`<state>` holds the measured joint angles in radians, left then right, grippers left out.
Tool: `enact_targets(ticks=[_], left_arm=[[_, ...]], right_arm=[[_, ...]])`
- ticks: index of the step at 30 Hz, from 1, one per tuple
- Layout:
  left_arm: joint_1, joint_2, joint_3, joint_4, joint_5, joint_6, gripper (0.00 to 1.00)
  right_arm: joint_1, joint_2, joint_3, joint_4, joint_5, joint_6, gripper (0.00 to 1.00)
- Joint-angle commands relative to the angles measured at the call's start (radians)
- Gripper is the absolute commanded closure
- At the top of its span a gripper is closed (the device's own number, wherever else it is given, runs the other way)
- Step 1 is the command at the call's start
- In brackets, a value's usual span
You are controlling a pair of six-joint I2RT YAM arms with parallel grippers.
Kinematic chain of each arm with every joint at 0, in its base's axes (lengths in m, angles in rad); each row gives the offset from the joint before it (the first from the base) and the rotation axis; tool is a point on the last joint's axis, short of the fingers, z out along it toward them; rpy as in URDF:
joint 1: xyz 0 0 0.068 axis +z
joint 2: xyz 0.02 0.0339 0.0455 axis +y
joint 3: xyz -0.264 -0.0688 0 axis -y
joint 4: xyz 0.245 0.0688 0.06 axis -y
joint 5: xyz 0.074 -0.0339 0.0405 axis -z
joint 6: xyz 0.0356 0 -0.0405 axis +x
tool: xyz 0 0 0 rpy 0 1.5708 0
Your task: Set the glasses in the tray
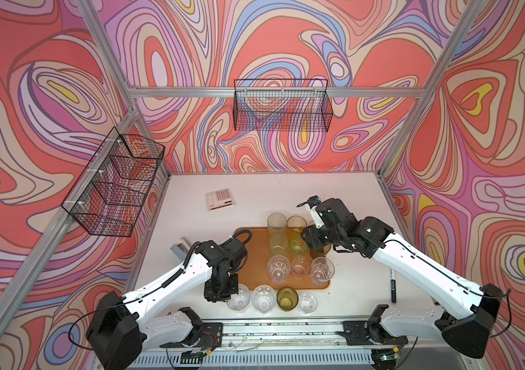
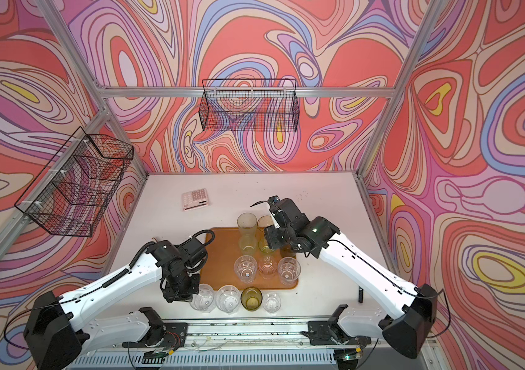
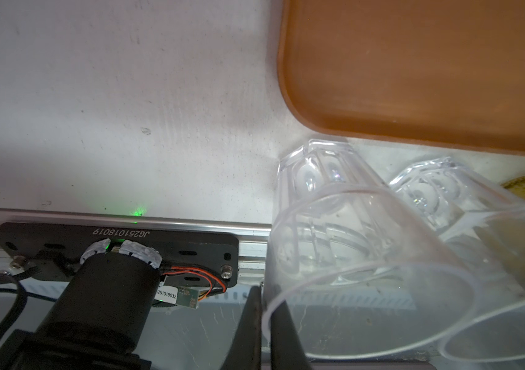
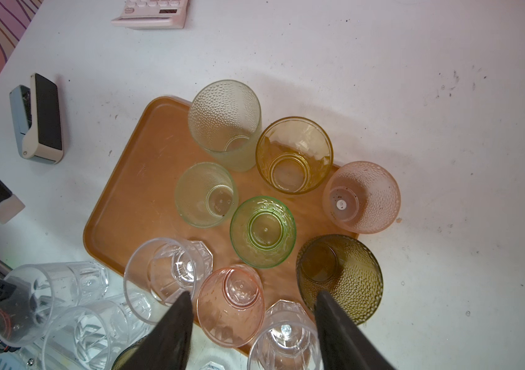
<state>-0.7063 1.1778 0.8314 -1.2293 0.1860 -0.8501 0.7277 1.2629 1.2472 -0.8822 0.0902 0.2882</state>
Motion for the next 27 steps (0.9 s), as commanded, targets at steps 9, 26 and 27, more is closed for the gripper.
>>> enact_targets(ticks=[9,26,27], left_arm=[[0.026,-0.008,0.070,-0.126,-0.041,0.019,1.00],[0.123,0.060,0.257,-0.224,-0.091,0.186,1.00],[0.128,0.068,0.266,-0.221,-0.091,0.198,1.00]], right_arm=[[-0.002,0.007,0.032,0.009,-0.004,-0.011,0.38],[-0.002,-0.014,0.032,-0.009,0.011,-0.006,0.38],[-0.002,-0.014,0.034,-0.010,0.014,-0.006,0.38]])
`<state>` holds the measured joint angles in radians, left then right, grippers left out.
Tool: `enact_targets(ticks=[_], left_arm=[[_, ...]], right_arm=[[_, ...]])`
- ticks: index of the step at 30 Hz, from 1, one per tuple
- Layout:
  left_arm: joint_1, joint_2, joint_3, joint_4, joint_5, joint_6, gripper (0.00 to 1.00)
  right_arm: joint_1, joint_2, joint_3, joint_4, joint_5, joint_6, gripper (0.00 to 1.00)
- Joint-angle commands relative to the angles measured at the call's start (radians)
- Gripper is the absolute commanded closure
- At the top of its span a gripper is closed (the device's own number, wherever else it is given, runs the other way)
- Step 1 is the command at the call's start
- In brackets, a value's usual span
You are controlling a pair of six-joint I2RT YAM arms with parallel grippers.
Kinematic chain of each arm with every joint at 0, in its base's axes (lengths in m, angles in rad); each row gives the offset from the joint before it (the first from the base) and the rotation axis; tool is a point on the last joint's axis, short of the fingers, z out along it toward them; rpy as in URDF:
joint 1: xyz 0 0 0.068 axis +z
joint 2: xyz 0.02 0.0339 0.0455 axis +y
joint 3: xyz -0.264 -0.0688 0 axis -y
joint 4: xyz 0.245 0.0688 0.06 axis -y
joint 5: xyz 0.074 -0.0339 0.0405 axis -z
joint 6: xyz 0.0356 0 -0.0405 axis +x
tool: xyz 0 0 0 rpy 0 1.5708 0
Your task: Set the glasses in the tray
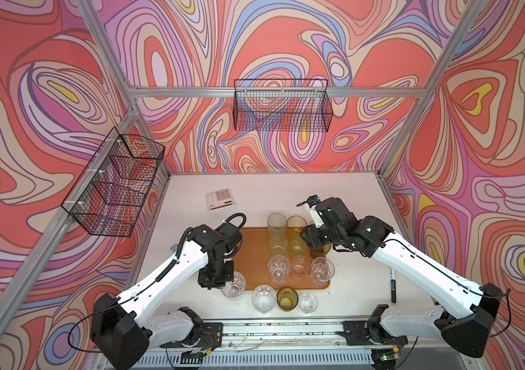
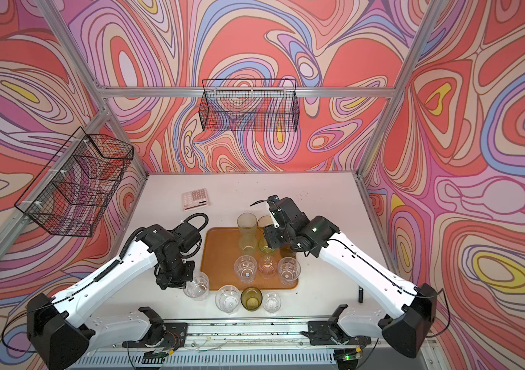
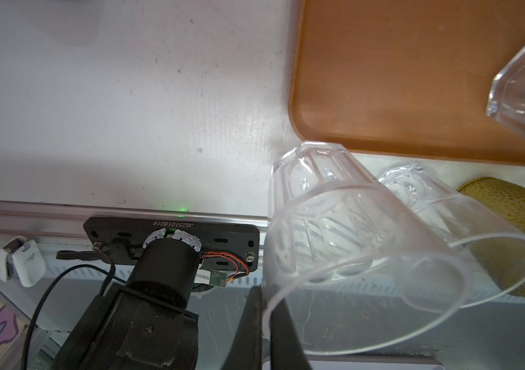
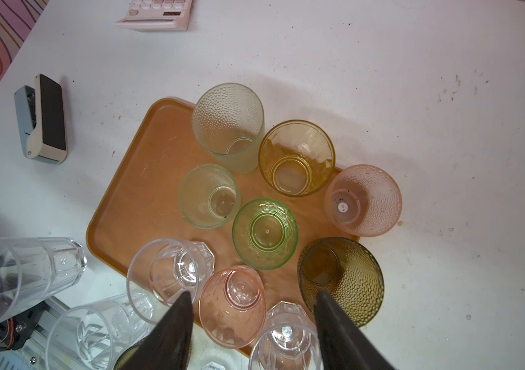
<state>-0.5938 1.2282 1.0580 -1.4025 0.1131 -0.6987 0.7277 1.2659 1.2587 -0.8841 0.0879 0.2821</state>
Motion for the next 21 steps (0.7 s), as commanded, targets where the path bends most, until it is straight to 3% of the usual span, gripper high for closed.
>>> enact_targets(ticks=[1,21], left_arm=[[0.023,0.028,0.051,-0.046,-0.019,0.057,1.00],[0.138,0.219,0.258,0.026,-0.023,0.233,1.00]], right_arm=[[-0.002,-0.017,0.021,-0.012,0.017,0.000,0.38],[-0.002,-0.041,0.024,-0.040,0.029,0.003,0.38]])
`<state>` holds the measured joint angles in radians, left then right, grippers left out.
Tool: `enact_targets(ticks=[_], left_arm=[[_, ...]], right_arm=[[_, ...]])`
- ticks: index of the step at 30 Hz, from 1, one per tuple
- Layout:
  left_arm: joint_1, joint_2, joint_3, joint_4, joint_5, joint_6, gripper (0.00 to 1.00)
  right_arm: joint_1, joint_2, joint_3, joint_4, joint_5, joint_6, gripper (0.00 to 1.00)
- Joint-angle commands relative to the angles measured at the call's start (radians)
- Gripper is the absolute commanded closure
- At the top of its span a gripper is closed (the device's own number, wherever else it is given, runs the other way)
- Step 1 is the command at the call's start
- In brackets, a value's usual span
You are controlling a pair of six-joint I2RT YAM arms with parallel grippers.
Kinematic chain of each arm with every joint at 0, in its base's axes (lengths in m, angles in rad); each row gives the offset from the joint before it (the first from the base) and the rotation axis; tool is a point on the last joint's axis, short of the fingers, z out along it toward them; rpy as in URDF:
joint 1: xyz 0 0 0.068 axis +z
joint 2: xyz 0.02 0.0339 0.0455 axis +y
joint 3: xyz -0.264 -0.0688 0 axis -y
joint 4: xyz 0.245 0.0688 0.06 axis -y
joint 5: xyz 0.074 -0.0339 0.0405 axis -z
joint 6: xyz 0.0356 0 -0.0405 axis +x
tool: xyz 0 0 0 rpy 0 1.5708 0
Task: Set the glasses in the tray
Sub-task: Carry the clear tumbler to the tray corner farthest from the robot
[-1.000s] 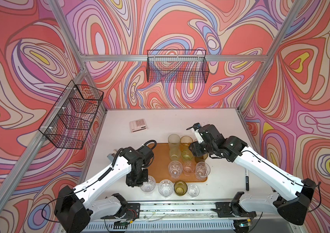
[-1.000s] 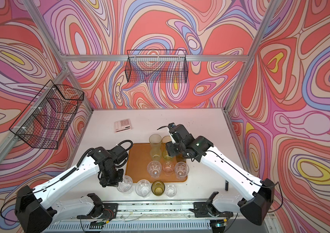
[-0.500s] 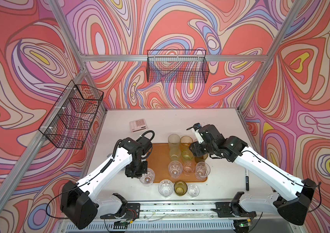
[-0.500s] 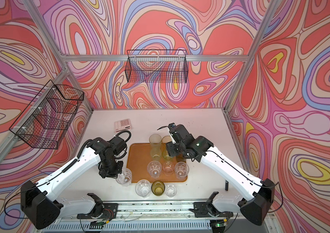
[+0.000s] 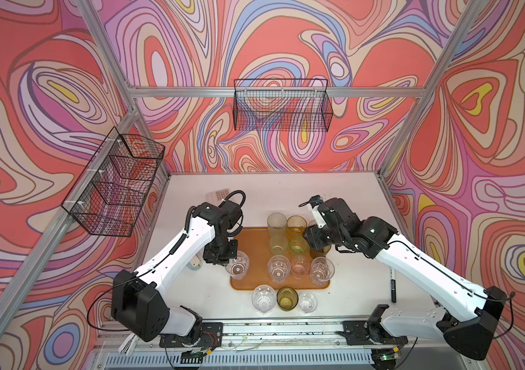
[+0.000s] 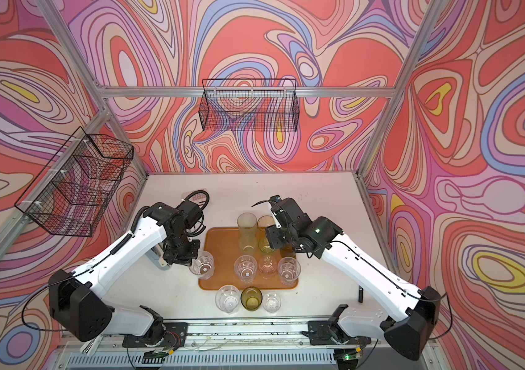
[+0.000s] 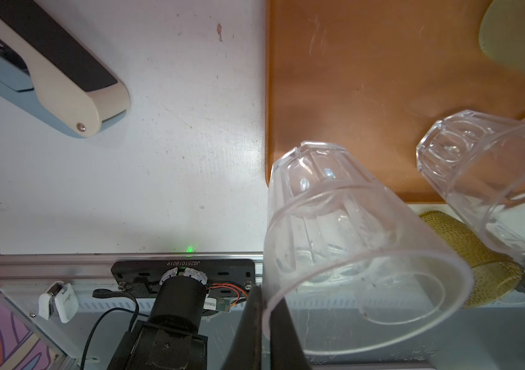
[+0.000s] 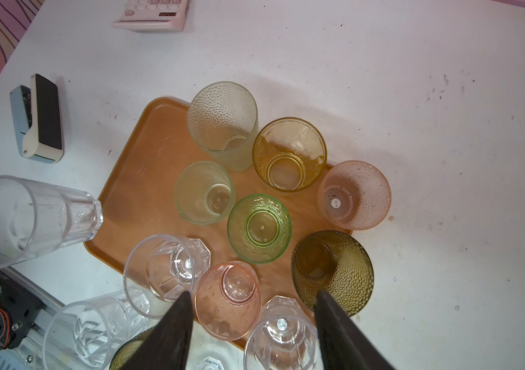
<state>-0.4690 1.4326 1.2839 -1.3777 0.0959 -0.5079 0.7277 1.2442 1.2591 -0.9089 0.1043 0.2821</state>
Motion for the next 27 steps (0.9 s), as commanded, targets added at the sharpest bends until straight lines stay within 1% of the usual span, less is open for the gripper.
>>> enact_targets(ticks=[1,11,27], left_arm=[[0.022,0.025,0.040,0.006,-0.002,0.050,1.00],[0.036,0.153,0.165,0.026,0.013,0.087,1.00],[0.043,0.342,0.368,0.040,0.012,0.112,1.00]], right_arm=[[-0.002,-0.021,0.021,-0.013,0.013,0.003,0.38],[-0.002,-0.026,0.020,-0.024,0.019,0.011,0.37],[-0.002,-0.038,0.005,-0.040,0.035,0.011,0.38]])
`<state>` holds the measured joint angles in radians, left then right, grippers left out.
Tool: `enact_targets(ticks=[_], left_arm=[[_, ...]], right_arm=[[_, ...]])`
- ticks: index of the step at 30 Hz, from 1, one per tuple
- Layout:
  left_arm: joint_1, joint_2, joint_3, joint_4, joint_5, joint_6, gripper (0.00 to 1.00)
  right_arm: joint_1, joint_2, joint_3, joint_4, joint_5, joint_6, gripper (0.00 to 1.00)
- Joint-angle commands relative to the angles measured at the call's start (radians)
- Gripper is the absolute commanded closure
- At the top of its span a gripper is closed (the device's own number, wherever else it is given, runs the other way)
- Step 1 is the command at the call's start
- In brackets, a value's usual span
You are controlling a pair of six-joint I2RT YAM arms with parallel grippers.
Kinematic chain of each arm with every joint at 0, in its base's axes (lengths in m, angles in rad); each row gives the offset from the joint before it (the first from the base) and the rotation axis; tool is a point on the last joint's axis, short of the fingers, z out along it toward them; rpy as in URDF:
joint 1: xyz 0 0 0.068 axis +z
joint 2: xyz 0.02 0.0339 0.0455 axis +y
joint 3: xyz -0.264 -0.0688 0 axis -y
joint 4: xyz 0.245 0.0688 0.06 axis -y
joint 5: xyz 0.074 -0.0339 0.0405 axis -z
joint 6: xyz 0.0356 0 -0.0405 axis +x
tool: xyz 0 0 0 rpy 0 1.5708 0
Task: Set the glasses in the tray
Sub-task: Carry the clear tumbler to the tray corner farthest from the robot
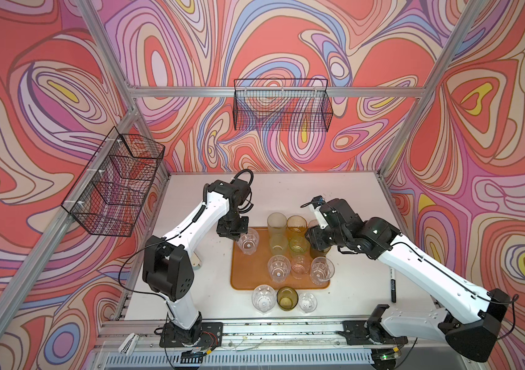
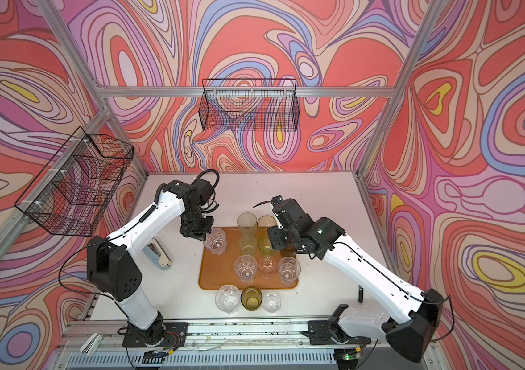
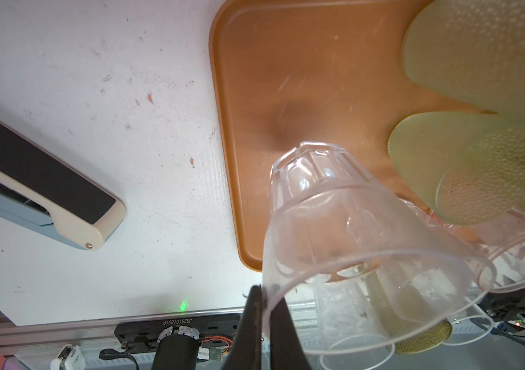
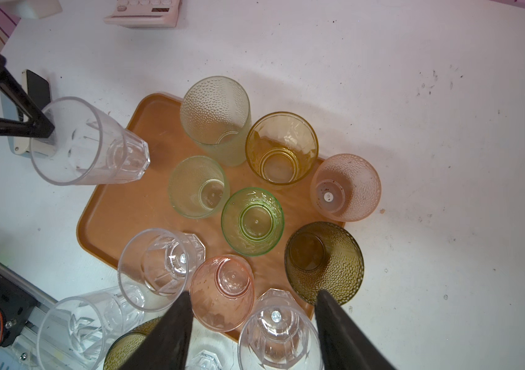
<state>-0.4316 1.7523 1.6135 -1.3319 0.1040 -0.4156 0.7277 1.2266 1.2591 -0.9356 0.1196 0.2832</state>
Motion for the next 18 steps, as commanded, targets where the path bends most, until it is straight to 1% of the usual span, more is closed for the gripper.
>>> enact_targets(ticks=[1,18], left_arm=[[0.006,0.033,0.045,-0.002,0.006,0.020,1.00],[0.007,0.174,0.178,0.026,0.020,0.019,1.00]], right_arm=[[-0.002,-0.023,0.005,-0.016,0.022,0.009,0.37],[-0.002,-0.035,0.000,-0.032,0.038,0.008,0.37]])
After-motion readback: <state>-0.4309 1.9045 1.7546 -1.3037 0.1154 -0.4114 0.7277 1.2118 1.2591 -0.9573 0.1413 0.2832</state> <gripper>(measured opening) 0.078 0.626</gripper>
